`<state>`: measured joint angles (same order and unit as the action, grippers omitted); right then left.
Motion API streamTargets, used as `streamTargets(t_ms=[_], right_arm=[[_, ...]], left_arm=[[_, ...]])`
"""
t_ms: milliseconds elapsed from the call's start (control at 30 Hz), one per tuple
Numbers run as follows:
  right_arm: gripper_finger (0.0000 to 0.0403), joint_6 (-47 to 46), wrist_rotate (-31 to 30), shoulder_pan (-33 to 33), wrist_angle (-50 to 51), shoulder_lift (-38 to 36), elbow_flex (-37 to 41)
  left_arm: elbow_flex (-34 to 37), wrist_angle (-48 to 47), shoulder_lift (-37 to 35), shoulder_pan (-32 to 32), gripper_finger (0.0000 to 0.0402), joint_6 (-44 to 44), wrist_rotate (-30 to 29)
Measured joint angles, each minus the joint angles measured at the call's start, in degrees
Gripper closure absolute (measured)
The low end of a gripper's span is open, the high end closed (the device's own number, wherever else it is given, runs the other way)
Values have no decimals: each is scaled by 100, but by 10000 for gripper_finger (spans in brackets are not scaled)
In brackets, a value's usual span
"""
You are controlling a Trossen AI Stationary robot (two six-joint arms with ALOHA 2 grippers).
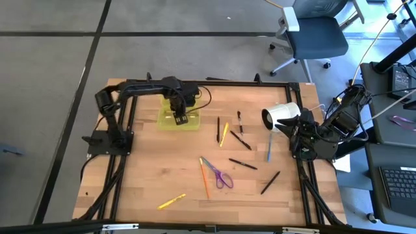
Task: Pick & place school supplies into a supply box
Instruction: Put the left yellow pen into the yellow supply box
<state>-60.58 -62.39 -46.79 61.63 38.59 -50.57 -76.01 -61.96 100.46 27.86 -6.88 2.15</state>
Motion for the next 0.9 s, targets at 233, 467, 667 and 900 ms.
streamTargets(t_ms=[233, 467, 667, 900], right_arm=[[281, 105, 48, 0, 21, 0, 0], [281, 102, 25, 1, 76, 2, 0], [281, -15, -329, 1, -66, 60, 25], [281, 102, -218, 1, -464, 239, 326]], left_arm=[[0, -229, -1521, -563, 309, 733, 132], [-2, 21, -2244, -2527, 314, 2009, 198], [-1, 968, -2158, -4123, 320, 3777, -315], [-2, 1909, -1884, -5113, 314, 4293, -1249]])
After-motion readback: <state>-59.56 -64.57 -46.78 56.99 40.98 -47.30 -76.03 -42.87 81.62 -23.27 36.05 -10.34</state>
